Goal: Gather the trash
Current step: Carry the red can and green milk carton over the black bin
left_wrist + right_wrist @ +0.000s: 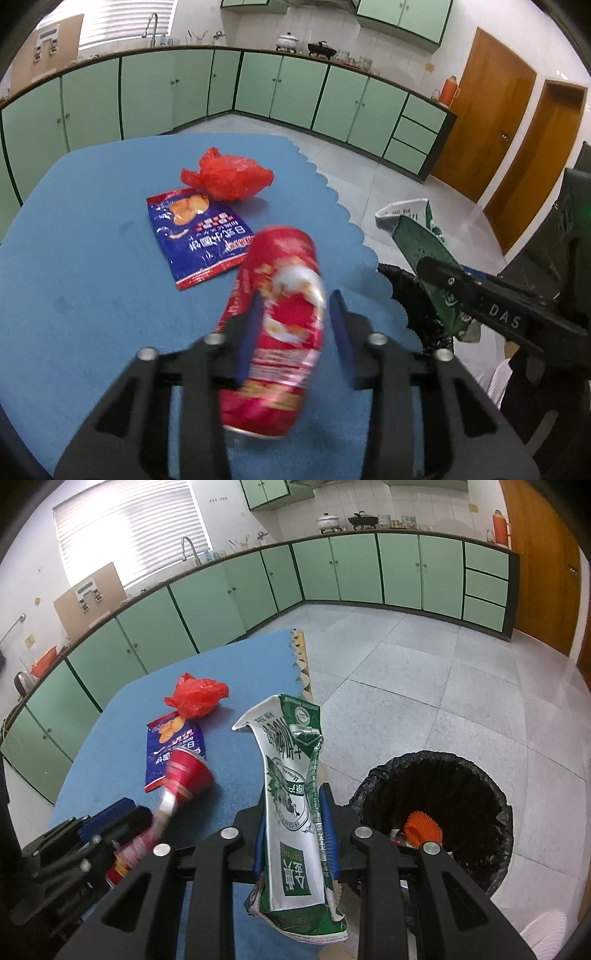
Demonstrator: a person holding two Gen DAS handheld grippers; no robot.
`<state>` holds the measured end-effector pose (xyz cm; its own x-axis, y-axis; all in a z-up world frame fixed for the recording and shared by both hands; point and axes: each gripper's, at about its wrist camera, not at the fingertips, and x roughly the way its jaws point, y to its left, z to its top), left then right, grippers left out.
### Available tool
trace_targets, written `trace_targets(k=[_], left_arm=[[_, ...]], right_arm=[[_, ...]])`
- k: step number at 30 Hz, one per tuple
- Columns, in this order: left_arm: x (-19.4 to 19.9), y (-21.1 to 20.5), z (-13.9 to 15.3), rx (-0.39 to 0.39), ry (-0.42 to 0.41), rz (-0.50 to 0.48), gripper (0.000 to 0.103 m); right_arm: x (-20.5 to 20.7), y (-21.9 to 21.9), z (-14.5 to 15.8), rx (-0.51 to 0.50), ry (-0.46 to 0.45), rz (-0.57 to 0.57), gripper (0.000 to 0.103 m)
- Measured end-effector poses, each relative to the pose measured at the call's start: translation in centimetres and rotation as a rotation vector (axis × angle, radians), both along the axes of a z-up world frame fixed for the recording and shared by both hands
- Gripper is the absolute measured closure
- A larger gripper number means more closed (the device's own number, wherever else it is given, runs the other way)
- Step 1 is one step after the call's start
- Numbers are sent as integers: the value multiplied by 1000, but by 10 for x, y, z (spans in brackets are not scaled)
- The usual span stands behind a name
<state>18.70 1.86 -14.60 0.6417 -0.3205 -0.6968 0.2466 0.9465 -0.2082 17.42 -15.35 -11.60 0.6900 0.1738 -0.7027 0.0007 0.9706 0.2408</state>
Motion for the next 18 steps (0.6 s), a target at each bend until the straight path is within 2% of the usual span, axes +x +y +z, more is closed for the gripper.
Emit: trace_targets(k=[4, 9, 14, 18], left_arm=[[2, -2, -12, -10, 43, -5, 53], [2, -10, -21, 40, 41, -2, 44], [6, -11, -25, 81, 37, 22, 42], [9, -6, -30, 113, 33, 61, 50]], right_arm=[[-1, 2, -1, -8, -1, 3, 78], [-1, 2, 0, -11, 4, -3, 78], [0, 3, 1, -17, 0, -7, 78], [0, 3, 0, -18, 3, -5, 78]])
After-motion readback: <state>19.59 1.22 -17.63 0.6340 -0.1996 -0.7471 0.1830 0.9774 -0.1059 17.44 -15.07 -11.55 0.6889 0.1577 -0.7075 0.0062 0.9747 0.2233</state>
